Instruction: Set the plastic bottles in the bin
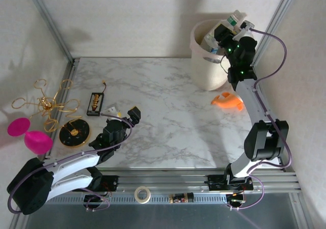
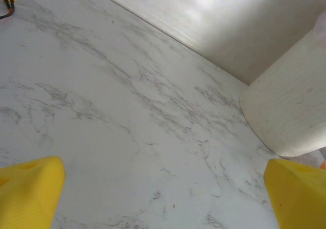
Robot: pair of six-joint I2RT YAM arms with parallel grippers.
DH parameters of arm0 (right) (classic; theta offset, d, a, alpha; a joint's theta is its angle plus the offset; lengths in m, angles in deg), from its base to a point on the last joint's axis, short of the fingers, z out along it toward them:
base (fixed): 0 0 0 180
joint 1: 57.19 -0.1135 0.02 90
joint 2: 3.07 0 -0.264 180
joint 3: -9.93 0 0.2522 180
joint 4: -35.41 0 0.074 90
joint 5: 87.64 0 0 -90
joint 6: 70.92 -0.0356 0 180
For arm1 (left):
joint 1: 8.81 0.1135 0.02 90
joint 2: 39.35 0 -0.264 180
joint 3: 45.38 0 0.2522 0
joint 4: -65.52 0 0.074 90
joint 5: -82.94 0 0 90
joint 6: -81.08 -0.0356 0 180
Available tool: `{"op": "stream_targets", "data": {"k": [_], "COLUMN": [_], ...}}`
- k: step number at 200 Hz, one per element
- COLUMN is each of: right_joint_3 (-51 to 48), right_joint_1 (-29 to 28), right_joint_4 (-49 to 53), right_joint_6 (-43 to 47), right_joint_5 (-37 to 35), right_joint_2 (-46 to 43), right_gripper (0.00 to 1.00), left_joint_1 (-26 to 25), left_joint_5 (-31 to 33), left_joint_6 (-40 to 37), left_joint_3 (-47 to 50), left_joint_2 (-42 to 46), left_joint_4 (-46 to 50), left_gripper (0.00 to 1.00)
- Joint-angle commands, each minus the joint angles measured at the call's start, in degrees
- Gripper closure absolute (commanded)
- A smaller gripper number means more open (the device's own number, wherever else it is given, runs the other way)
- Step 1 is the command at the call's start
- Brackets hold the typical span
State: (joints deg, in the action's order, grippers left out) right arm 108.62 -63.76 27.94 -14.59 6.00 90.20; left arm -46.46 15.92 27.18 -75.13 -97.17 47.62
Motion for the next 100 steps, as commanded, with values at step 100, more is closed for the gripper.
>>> {"op": "stream_targets", "data": {"k": [100], "right_joint_3": [10.4], "right_joint_1": [0.1], "right_joint_4": [2.3], "right_joint_6": [-2.1], "right_joint_5": [-2.1], "right_joint_2": [13.2], "right_gripper": [0.43], "left_joint_1": [1.2], "left_joint_5": [1.3], "left_joint_6": [0.8], "left_joint_3": [2.2], "left_joint_2": [6.1], "left_joint_4": [3.2], "left_gripper": [0.01]}}
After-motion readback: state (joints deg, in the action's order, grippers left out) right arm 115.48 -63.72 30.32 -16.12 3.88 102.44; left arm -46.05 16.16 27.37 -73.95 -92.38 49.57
